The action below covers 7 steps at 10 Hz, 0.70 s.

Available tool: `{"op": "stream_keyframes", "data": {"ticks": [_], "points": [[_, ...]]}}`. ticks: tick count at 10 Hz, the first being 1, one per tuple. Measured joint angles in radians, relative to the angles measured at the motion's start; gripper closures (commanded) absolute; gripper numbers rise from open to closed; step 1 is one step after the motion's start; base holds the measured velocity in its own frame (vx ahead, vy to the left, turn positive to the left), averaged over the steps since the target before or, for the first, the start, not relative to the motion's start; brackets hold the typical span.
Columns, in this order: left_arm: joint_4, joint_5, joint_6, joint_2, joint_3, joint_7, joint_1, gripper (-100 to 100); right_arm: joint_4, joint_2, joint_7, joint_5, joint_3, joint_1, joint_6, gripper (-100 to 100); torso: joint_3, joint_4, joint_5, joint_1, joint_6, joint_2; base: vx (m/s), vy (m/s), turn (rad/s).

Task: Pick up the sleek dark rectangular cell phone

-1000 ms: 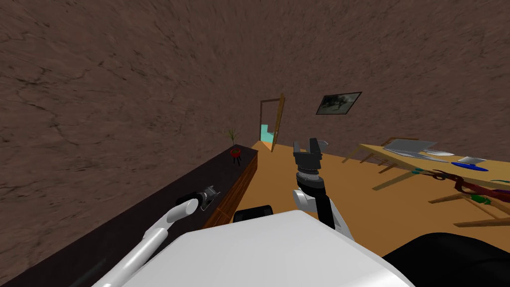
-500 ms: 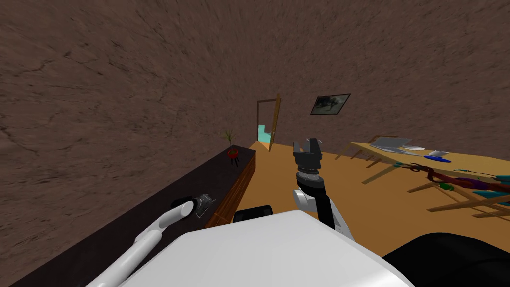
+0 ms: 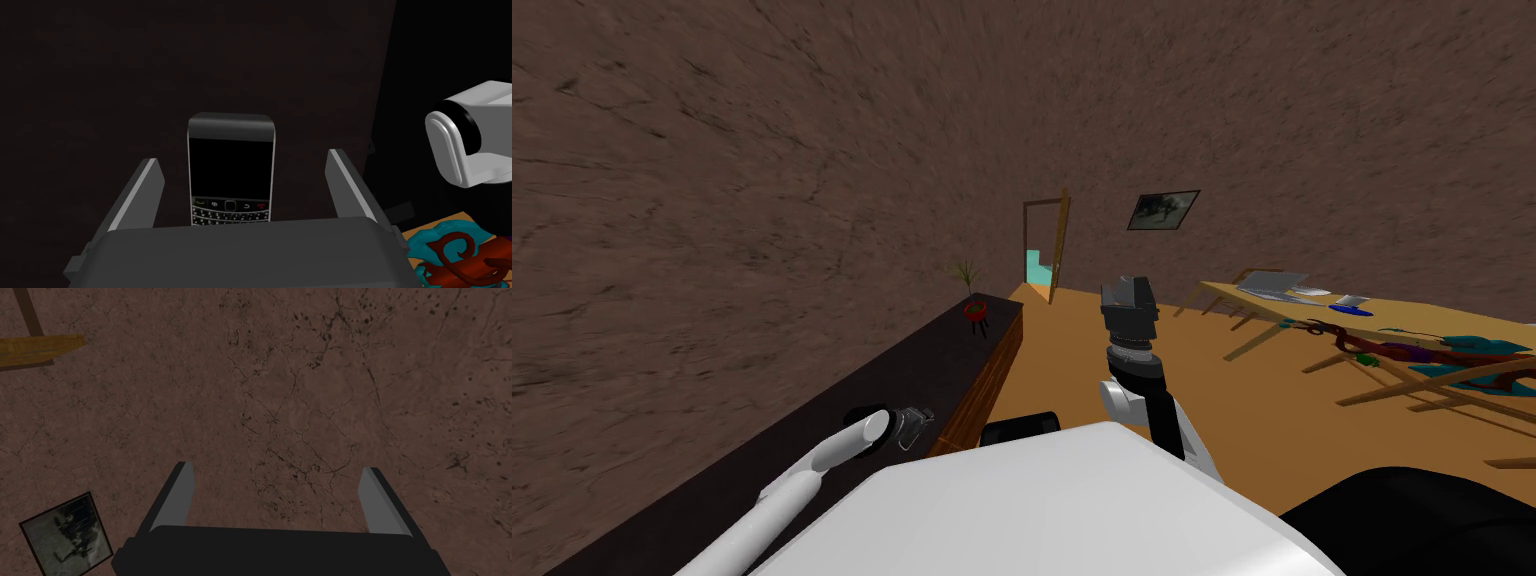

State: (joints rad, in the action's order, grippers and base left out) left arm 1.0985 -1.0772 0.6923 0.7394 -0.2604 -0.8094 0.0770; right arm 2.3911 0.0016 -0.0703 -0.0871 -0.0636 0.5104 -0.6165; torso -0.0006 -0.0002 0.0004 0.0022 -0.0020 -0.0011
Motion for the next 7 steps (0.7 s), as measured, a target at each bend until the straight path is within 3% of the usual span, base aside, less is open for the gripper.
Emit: {"op": "stream_keyframes", "data": {"ticks": [3,4,5,7], "points": [[-0.065,-0.031,0.056,0.018,-0.007,-0.017,-0.006,-100,0.000,0.000,0.000,0.000,0.000,0.000,0.000,0,0.000,0.000,0.000,0.000,0.000,0.000,0.021,0.015,-0.034],[-0.067,-0.031,0.060,0.018,-0.007,-0.020,-0.007,0,0.000,0.000,0.000,0.000,0.000,0.000,0.000,0,0.000,0.000,0.000,-0.001,0.000,0.001,0.000,0.000,0.000],[-0.067,-0.031,0.059,0.018,-0.007,-0.019,-0.007,-100,0.000,0.000,0.000,0.000,0.000,0.000,0.000,0,0.001,0.000,0.000,-0.001,0.000,0.001,0.036,-0.014,0.149],[-0.098,-0.023,0.069,0.004,0.017,0.023,-0.023,-100,0.000,0.000,0.000,0.000,0.000,0.000,0.000,0,-0.001,0.000,-0.001,-0.003,0.000,-0.001,0.061,-0.035,0.157]]}}
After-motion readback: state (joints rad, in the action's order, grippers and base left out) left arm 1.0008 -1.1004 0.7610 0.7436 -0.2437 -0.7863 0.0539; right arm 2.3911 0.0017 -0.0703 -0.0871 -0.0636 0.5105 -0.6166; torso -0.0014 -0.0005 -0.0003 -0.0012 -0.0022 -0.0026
